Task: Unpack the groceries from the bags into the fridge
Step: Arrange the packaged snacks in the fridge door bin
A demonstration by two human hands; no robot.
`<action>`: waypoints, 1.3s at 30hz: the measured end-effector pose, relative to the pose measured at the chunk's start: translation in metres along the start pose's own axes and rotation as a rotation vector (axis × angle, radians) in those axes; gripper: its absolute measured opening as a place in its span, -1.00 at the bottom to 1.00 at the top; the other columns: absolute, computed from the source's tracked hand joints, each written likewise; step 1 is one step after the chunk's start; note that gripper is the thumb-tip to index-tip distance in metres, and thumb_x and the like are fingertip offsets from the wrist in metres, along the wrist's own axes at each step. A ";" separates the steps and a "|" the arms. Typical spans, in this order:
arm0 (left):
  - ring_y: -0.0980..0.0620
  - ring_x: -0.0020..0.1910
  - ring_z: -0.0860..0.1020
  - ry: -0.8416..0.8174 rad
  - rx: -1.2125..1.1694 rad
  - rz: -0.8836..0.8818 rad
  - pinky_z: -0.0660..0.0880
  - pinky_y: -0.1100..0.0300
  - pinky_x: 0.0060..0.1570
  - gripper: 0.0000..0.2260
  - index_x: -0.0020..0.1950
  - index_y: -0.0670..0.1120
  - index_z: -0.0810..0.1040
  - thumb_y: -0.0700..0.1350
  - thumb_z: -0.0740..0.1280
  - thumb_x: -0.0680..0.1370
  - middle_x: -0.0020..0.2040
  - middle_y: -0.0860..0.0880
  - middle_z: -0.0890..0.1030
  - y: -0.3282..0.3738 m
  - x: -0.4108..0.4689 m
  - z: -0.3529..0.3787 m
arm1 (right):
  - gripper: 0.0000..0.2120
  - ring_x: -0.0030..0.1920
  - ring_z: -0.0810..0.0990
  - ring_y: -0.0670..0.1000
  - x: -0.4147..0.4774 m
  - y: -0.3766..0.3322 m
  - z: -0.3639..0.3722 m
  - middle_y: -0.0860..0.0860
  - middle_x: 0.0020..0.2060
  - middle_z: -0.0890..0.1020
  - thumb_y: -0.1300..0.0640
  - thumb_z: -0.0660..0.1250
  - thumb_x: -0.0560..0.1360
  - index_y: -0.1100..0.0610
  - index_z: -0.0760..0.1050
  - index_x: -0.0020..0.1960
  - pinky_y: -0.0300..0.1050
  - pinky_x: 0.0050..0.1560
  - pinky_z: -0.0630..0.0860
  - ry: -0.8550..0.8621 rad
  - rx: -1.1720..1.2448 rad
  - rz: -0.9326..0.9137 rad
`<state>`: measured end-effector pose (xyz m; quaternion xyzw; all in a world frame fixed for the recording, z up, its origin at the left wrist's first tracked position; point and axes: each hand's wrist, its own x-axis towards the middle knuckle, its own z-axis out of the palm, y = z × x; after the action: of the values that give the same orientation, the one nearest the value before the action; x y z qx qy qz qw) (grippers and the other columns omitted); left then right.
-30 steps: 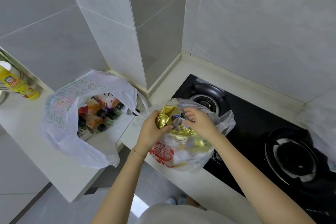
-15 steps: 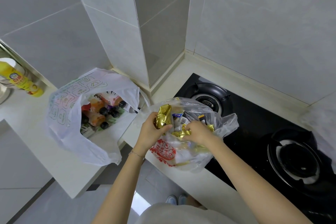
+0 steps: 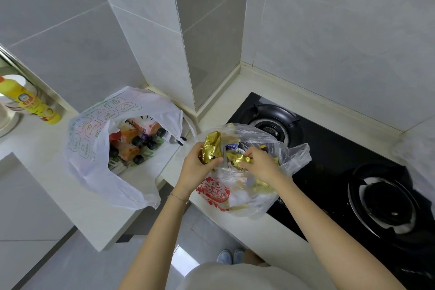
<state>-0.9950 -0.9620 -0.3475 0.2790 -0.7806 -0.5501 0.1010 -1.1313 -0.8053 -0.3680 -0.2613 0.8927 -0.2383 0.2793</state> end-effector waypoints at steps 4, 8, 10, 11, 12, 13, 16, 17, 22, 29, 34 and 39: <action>0.02 -0.05 0.60 0.020 -0.068 -0.027 0.59 0.07 -0.01 -0.62 0.17 -0.03 0.49 -0.01 0.52 0.43 -0.02 0.00 0.61 -0.003 -0.007 0.000 | -0.60 0.12 0.52 -0.05 -0.014 -0.013 -0.010 -0.03 0.12 0.55 0.06 0.42 0.48 0.11 0.43 0.26 -0.11 0.15 0.47 0.207 0.224 -0.095; -0.01 -0.04 0.62 0.061 -0.162 -0.048 0.60 -0.07 0.02 -0.61 0.17 -0.03 0.50 -0.02 0.53 0.42 -0.01 -0.04 0.63 0.004 -0.017 0.000 | -0.62 0.03 0.54 -0.19 -0.038 -0.028 -0.023 -0.18 0.02 0.55 0.13 0.45 0.47 0.04 0.47 0.25 -0.32 0.03 0.49 0.265 0.524 -0.115; -0.04 -0.05 0.62 0.117 -0.208 -0.065 0.60 -0.06 0.01 -0.65 0.11 0.01 0.49 -0.02 0.54 0.42 -0.03 -0.05 0.63 0.011 -0.022 0.000 | -0.68 0.02 0.60 -0.14 -0.048 -0.033 -0.027 -0.12 0.01 0.58 0.16 0.43 0.48 0.01 0.48 0.20 -0.26 -0.06 0.59 0.237 0.778 -0.048; -0.06 -0.06 0.62 0.151 -0.233 -0.073 0.60 -0.06 0.01 -0.67 0.07 0.03 0.49 -0.01 0.54 0.41 -0.05 -0.07 0.63 0.015 -0.024 0.000 | -0.72 0.01 0.63 -0.09 -0.052 -0.034 -0.028 -0.06 0.02 0.61 0.17 0.41 0.50 0.04 0.49 0.18 -0.23 -0.08 0.62 0.206 0.908 -0.014; -0.08 -0.06 0.62 0.179 -0.255 -0.078 0.60 -0.07 0.00 -0.68 0.03 0.03 0.48 0.00 0.55 0.41 -0.06 -0.09 0.62 0.019 -0.027 0.000 | -0.74 0.02 0.65 -0.05 -0.056 -0.033 -0.029 0.01 0.05 0.63 0.18 0.40 0.50 0.09 0.50 0.18 -0.19 -0.07 0.63 0.180 1.009 0.013; -0.09 -0.06 0.62 0.193 -0.272 -0.081 0.60 -0.07 0.00 -0.68 0.02 0.03 0.48 0.01 0.55 0.40 -0.06 -0.11 0.62 0.022 -0.030 0.000 | -0.74 0.04 0.66 -0.01 -0.060 -0.031 -0.029 0.08 0.08 0.64 0.17 0.39 0.51 0.14 0.51 0.19 -0.14 -0.04 0.63 0.161 1.082 0.034; 0.07 -0.12 0.62 0.203 -0.306 -0.109 0.59 0.05 -0.01 -0.72 0.00 0.03 0.48 -0.01 0.53 0.42 -0.07 -0.06 0.62 0.032 -0.047 0.000 | -0.74 0.06 0.66 0.06 -0.071 -0.026 -0.024 0.14 0.10 0.64 0.13 0.40 0.50 0.17 0.55 0.17 -0.06 -0.04 0.64 0.144 1.240 0.095; 0.12 -0.12 0.62 0.205 -0.330 -0.129 0.59 0.08 -0.01 -0.73 0.01 0.03 0.48 -0.02 0.52 0.43 -0.07 -0.03 0.63 0.034 -0.054 -0.001 | -0.73 0.06 0.66 0.08 -0.074 -0.027 -0.021 0.14 0.11 0.63 0.12 0.40 0.51 0.17 0.55 0.17 -0.05 -0.05 0.64 0.131 1.273 0.115; -0.05 0.01 0.65 0.347 -0.483 -0.173 0.60 0.01 0.08 -0.73 0.09 -0.03 0.53 -0.08 0.50 0.45 0.00 -0.09 0.66 0.037 -0.099 -0.007 | -0.57 -0.05 0.70 0.09 -0.092 -0.041 -0.010 0.13 0.13 0.64 0.09 0.39 0.51 0.19 0.44 0.34 0.03 0.02 0.63 -0.046 1.329 0.142; 0.03 -0.10 0.66 0.619 -0.538 -0.203 0.60 0.24 -0.20 -0.74 0.10 -0.14 0.53 -0.17 0.48 0.46 -0.04 -0.10 0.66 0.047 -0.176 0.012 | -0.82 -0.10 0.66 0.04 -0.132 -0.042 -0.019 0.03 -0.11 0.68 0.16 0.37 0.51 0.13 0.56 0.11 -0.01 0.03 0.61 -0.304 1.229 -0.070; -0.07 -0.06 0.64 0.785 -0.594 -0.254 0.62 0.11 -0.14 -0.69 0.11 -0.21 0.51 -0.13 0.49 0.45 0.01 -0.20 0.63 0.039 -0.244 0.040 | -0.72 -0.09 0.66 0.00 -0.174 -0.035 -0.006 0.06 0.00 0.65 0.24 0.39 0.48 0.12 0.52 0.18 -0.14 -0.08 0.63 -0.417 1.115 -0.133; -0.06 0.00 0.64 0.958 -0.604 -0.264 0.60 0.24 -0.14 -0.72 0.12 -0.13 0.51 -0.13 0.47 0.46 0.02 -0.14 0.64 0.043 -0.314 0.054 | -0.70 0.05 0.64 0.09 -0.219 -0.035 0.017 0.08 0.04 0.65 0.17 0.39 0.50 0.17 0.52 0.22 -0.10 -0.07 0.61 -0.598 1.011 -0.156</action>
<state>-0.7749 -0.7372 -0.2816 0.5506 -0.4149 -0.5689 0.4485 -0.9543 -0.7046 -0.2782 -0.2164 0.5290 -0.5699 0.5903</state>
